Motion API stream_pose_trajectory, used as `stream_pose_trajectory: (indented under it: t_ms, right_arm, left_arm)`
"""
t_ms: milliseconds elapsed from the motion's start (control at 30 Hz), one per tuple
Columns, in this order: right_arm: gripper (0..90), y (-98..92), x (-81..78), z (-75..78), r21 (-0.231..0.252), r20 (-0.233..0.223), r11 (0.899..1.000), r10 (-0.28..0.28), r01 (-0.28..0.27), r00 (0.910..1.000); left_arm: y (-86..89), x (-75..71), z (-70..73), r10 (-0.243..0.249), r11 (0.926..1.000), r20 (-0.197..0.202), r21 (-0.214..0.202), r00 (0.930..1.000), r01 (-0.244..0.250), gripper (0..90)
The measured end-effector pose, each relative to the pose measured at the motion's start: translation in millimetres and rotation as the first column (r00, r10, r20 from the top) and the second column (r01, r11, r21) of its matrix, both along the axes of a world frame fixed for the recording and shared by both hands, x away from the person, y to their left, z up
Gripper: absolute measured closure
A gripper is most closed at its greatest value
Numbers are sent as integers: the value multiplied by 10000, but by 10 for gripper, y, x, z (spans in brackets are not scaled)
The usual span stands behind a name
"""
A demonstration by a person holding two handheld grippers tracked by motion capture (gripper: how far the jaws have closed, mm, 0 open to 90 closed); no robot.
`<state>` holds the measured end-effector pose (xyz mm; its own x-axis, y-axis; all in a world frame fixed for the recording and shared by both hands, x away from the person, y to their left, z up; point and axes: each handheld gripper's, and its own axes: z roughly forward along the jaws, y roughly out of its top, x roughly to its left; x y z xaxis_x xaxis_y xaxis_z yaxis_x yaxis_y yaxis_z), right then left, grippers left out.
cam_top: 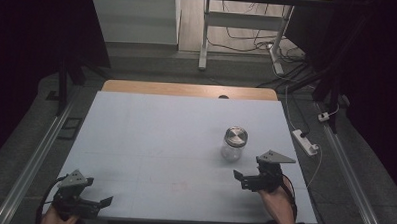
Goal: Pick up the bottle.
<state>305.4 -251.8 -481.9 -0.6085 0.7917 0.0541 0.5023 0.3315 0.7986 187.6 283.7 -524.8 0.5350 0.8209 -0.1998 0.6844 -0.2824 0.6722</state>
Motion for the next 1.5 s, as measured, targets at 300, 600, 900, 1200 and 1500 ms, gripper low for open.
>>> stream_pose_trajectory:
  t_ms: [300, 600, 900, 1200, 1500]
  right_arm:
    - [0, 82, 227, 13, -250, -146, 9997, -40, 36, 9999]
    - [0, 157, 430, -1, -633, 153, 9979, -88, 98, 9998]
    - [0, 242, 628, -57, -698, -49, 9976, 25, -28, 10000]
    - [0, 344, 801, -108, -913, -83, 9953, 309, -315, 9995]
    - [25, 408, 881, -163, -1153, 94, 9931, 245, -232, 9997]
  left_arm:
    - [6, 0, 0, -12, 10000, -7, -93, 10000, 12, 0]
    - [13, 2, -1, -45, 9999, -22, -160, 10000, 45, 0]
    - [15, 5, -2, -85, 9998, -45, -192, 10000, 84, 0]
    - [15, 6, -3, -154, 9997, -54, -214, 9999, 153, 0]
    - [6, 4, -3, -256, 9995, -34, -163, 9997, 255, 0]
